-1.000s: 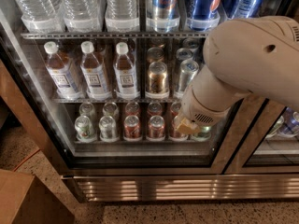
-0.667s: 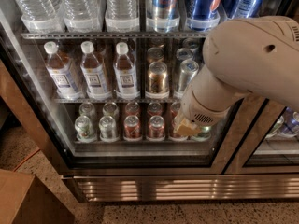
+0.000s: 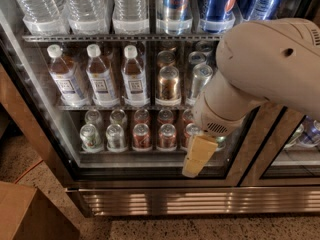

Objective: Close left fridge door

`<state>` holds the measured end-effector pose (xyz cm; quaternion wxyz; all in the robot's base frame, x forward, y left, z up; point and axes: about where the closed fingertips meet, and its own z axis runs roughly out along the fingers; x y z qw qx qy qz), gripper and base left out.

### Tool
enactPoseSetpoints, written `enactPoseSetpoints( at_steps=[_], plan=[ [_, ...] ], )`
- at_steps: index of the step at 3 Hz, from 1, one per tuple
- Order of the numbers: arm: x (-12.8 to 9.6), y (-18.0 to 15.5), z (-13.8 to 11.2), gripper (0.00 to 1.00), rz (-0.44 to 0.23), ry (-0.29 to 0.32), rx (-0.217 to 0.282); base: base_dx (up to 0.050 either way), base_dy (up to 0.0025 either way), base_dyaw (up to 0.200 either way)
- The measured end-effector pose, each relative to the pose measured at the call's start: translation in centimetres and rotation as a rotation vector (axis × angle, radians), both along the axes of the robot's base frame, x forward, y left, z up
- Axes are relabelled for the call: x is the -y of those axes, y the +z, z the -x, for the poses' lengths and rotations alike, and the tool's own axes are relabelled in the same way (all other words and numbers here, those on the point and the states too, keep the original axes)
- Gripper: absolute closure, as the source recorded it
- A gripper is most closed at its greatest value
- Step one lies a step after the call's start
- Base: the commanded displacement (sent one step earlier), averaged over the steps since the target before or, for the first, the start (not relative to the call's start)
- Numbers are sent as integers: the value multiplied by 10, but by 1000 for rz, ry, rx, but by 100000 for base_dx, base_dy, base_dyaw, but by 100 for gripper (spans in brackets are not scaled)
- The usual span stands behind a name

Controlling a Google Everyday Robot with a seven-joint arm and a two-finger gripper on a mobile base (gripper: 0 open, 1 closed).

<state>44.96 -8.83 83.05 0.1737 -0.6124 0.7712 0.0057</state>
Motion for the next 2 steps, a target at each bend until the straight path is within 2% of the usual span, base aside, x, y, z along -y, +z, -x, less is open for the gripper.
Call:
enactPoseSetpoints(
  at_steps=[2],
  plan=[
    [0,0,0,0,0,0,0,-4999,-3,17]
  ],
)
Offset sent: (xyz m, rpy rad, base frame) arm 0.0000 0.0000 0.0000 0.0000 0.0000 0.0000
